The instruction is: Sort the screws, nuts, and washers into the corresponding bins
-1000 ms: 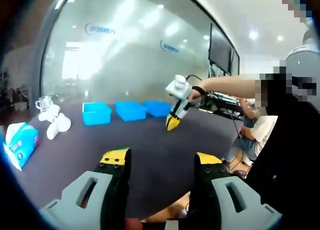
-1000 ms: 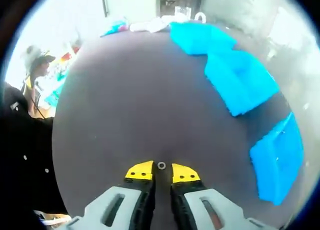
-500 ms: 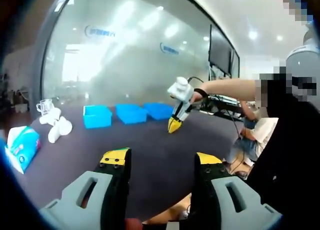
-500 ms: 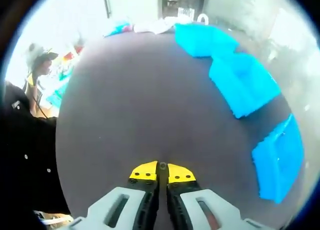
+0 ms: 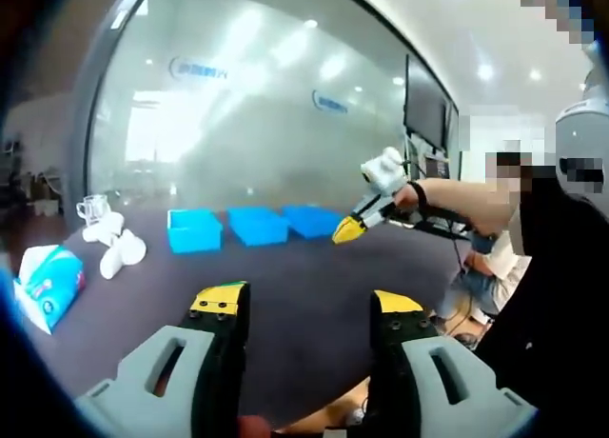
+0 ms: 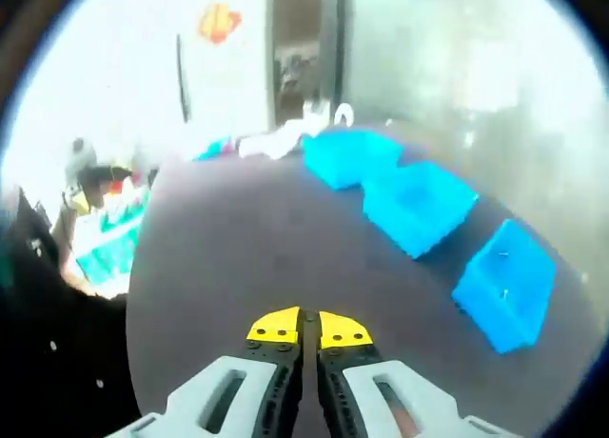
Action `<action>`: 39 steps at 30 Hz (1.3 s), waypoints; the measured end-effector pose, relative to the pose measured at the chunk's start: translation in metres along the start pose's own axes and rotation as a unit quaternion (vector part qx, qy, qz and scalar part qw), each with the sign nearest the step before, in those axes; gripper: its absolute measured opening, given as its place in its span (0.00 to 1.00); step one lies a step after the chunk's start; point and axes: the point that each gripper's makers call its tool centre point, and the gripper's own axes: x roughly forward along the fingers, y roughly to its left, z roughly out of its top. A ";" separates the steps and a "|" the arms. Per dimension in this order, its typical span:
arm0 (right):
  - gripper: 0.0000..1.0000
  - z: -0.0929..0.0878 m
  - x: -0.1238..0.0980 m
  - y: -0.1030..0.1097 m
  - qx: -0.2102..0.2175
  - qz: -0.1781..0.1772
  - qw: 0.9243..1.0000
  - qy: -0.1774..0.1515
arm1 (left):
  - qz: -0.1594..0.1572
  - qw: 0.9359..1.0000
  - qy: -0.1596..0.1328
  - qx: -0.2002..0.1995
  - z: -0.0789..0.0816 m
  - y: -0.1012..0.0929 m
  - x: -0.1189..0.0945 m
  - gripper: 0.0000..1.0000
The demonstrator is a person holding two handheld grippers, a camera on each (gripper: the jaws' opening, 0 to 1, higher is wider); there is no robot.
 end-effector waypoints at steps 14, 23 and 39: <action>0.02 0.041 -0.058 -0.002 0.070 -0.177 0.948 -0.254 | 0.015 1.000 -0.006 0.000 0.008 0.007 0.003 0.48; 0.02 0.081 -0.044 -0.009 0.056 -0.201 0.933 -0.292 | 0.013 1.000 -0.005 0.006 0.012 0.004 0.006 0.48; 0.02 0.137 0.047 -0.081 0.080 -0.189 0.945 -0.255 | 0.032 0.999 -0.006 0.000 0.010 0.018 -0.004 0.48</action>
